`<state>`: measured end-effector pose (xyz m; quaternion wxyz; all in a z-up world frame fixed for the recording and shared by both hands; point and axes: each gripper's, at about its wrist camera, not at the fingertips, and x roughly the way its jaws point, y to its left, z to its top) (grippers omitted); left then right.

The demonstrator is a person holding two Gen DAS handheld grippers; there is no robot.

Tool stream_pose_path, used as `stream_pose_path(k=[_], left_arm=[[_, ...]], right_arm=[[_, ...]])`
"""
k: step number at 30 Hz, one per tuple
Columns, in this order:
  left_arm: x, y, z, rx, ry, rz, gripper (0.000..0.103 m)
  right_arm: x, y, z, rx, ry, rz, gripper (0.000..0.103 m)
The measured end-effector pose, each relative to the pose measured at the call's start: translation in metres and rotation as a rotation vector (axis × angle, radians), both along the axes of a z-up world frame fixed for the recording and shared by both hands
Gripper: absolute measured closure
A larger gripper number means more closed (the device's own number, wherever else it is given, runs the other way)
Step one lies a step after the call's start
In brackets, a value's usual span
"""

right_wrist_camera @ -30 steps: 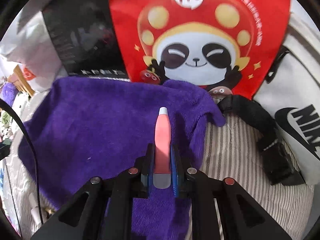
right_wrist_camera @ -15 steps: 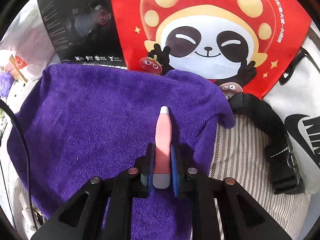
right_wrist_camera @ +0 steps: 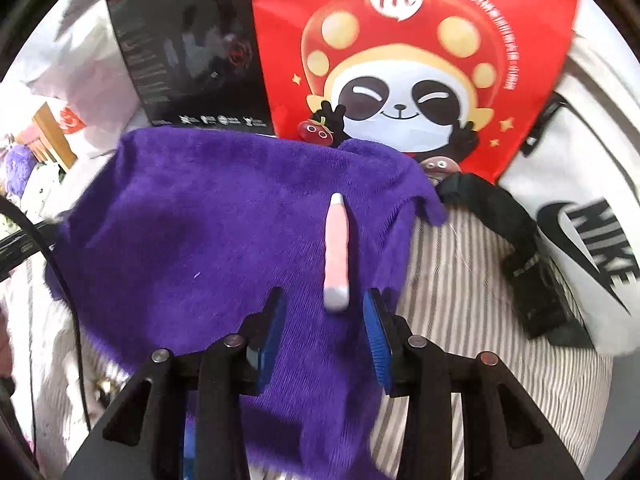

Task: Organize rigid objects
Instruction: 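Carry the pink marker onto the purple towel and open the right gripper while left carries the clip, then lower the green clip onto the purple towel and open the left gripper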

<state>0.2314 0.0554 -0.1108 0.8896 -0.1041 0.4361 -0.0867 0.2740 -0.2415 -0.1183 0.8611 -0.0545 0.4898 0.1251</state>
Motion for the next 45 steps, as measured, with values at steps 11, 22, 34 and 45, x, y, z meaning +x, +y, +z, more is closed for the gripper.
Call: stream_pose_path(k=[11,22,34,45], left_arm=[[0.066,-0.022,-0.024,0.105,0.037,0.0,0.064],[0.1,-0.049,-0.039,0.235,0.108,-0.014,0.064],[0.09,-0.059,-0.043,0.298,0.101,-0.014,0.045],[0.024,-0.066,-0.014,0.296,0.085,-0.05,0.045]], right_arm=[[-0.084,-0.009,0.022,0.023,-0.031,0.018,0.055],[-0.113,-0.025,0.02,0.097,0.004,-0.046,0.054],[-0.138,-0.036,0.022,0.171,0.026,-0.086,0.054],[-0.157,-0.038,0.04,0.169,-0.015,-0.117,0.054]])
